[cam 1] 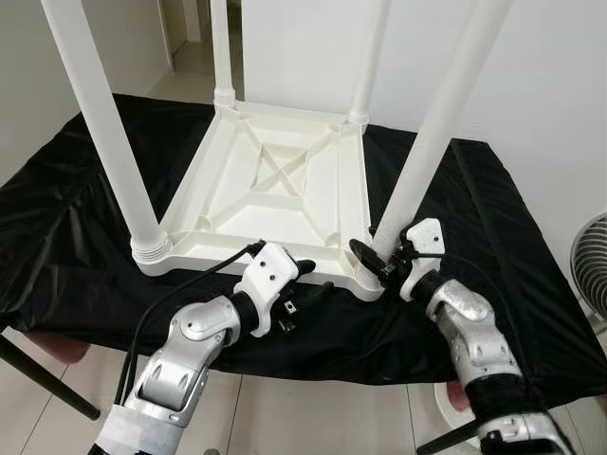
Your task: Building children table
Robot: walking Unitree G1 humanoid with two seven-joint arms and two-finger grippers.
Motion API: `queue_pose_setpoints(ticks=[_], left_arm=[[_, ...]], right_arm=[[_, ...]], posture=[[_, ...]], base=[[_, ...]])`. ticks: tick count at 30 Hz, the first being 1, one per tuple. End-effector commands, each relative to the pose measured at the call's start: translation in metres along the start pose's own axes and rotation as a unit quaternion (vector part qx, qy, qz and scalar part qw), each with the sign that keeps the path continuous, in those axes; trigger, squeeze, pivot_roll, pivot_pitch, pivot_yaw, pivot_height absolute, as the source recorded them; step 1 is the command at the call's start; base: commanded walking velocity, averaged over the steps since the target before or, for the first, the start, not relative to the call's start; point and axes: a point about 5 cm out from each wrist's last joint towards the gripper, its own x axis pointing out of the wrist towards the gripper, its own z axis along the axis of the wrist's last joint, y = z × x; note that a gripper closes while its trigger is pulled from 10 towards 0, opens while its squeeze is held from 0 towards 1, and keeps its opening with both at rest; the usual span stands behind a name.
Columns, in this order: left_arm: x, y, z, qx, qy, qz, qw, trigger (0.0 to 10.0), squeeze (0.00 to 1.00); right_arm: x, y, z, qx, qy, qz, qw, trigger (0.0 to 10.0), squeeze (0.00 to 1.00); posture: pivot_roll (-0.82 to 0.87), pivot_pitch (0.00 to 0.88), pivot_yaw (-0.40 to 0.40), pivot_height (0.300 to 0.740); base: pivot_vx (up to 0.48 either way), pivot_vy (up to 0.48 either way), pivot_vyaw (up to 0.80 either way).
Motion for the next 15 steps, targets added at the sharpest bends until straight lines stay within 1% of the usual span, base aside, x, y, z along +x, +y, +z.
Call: queue_pose_setpoints(ticks=[1,2,3,6,8,9,10,11,12,13,15], left_arm=[[0.001,-0.001,-0.001,0.0,0.004,0.012,1.0,10.0,0.0],[0.001,-0.001,-0.001,0.0,0.006,0.015,1.0,10.0,0.0],[0.002,0.0,-0.003,-0.002,0.008,0.022,1.0,10.0,0.0],[0.002,0.0,-0.003,-0.002,0.008,0.022,1.0,10.0,0.0],[0.002,0.0,-0.003,-0.004,0.008,0.027,1.0,10.0,0.0],[0.002,0.0,-0.003,-0.004,0.008,0.027,1.0,10.0,0.0],[0.003,0.0,-0.003,-0.005,0.008,0.028,1.0,10.0,0.0],[0.003,0.0,-0.003,-0.005,0.008,0.028,1.0,10.0,0.0],[0.004,0.0,-0.002,-0.005,0.008,0.029,1.0,10.0,0.0],[0.005,0.001,-0.002,-0.005,0.008,0.031,0.999,10.0,0.0],[0.005,0.001,-0.002,-0.005,0.008,0.031,0.999,10.0,0.0]], right_arm=[[-0.004,0.002,-0.011,0.006,0.032,-0.02,0.999,10.0,0.0],[-0.004,0.004,-0.011,0.014,0.031,-0.031,0.999,10.0,0.0],[-0.003,0.011,-0.011,0.023,0.031,-0.07,0.997,10.0,0.0],[-0.003,0.011,-0.011,0.023,0.031,-0.07,0.997,10.0,0.0],[0.0,0.018,-0.013,0.028,0.045,-0.126,0.991,10.0,0.0],[0.0,0.018,-0.013,0.028,0.045,-0.126,0.991,10.0,0.0],[0.003,0.023,-0.013,0.021,0.047,-0.152,0.987,10.0,0.0],[0.003,0.023,-0.013,0.021,0.047,-0.152,0.987,10.0,0.0],[0.006,0.028,-0.013,0.018,0.049,-0.177,0.983,10.0,0.0],[0.009,0.032,-0.013,0.026,0.051,-0.2,0.978,10.0,0.0],[0.009,0.032,-0.013,0.026,0.051,-0.2,0.978,10.0,0.0]], posture=[[0.09,0.049,-0.061,0.74],[0.09,0.049,-0.061,0.74],[0.09,0.056,-0.062,0.74],[0.09,0.056,-0.062,0.74],[0.08,0.069,-0.062,0.74],[0.08,0.069,-0.062,0.74],[0.08,0.075,-0.062,0.74],[0.08,0.075,-0.062,0.74],[0.08,0.079,-0.061,0.74],[0.08,0.082,-0.062,0.74],[0.08,0.082,-0.062,0.74]], base=[[0.0,0.0,0.0],[0.0,0.0,0.0],[0.0,0.0,0.0],[0.0,0.0,0.0],[0.0,0.0,0.0],[0.0,0.0,0.0],[0.0,0.0,0.0],[0.0,0.0,0.0],[0.0,0.0,0.0],[0.0,0.0,0.0],[0.0,0.0,0.0]])
